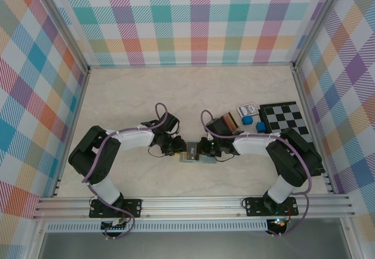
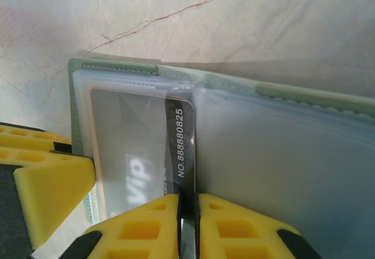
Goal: Put the credit cards into the card holder
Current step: Insert the credit card into the card slot.
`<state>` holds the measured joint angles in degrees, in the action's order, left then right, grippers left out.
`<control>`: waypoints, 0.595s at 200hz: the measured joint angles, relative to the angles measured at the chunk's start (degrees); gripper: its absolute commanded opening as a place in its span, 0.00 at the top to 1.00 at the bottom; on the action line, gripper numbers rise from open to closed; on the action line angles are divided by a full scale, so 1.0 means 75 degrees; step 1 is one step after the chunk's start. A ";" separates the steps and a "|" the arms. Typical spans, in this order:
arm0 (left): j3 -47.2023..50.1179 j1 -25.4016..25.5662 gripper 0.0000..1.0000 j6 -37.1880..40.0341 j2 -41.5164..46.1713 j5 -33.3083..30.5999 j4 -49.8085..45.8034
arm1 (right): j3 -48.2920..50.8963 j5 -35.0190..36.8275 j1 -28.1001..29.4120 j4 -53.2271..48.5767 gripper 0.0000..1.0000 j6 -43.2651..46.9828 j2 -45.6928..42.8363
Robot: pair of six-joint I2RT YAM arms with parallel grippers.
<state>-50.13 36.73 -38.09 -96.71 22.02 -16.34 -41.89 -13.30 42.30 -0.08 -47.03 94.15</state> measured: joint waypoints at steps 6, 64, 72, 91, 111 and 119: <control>0.0000 0.0000 0.76 0.0000 0.0000 0.0000 0.0000 | -0.0038 -0.0047 -0.0009 0.0003 0.92 -0.0003 0.0029; 0.0000 -0.0009 0.69 -0.0006 0.0003 -0.0085 -0.0064 | -0.0565 -0.0283 -0.0020 -0.0425 0.87 0.0274 0.0391; 0.0000 -0.0009 0.69 -0.0003 0.0003 -0.0090 -0.0067 | -0.0644 -0.0291 -0.0020 -0.0551 0.87 0.0344 0.0431; 0.0000 -0.0009 0.68 0.0000 0.0003 -0.0090 -0.0067 | -0.0775 -0.0277 -0.0017 -0.0775 0.86 0.0434 0.0449; 0.0003 -0.0009 0.68 0.0000 0.0017 -0.0119 -0.0064 | -0.0909 -0.0233 -0.0003 -0.1037 0.86 0.0571 0.0440; 0.0012 -0.0009 0.66 -0.0003 0.0035 -0.0146 -0.0064 | -0.0982 -0.0192 0.0009 -0.1189 0.85 0.0597 0.0428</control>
<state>-50.04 36.67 -38.11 -96.44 20.93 -16.82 -49.25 -14.74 42.37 -8.99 -42.54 97.36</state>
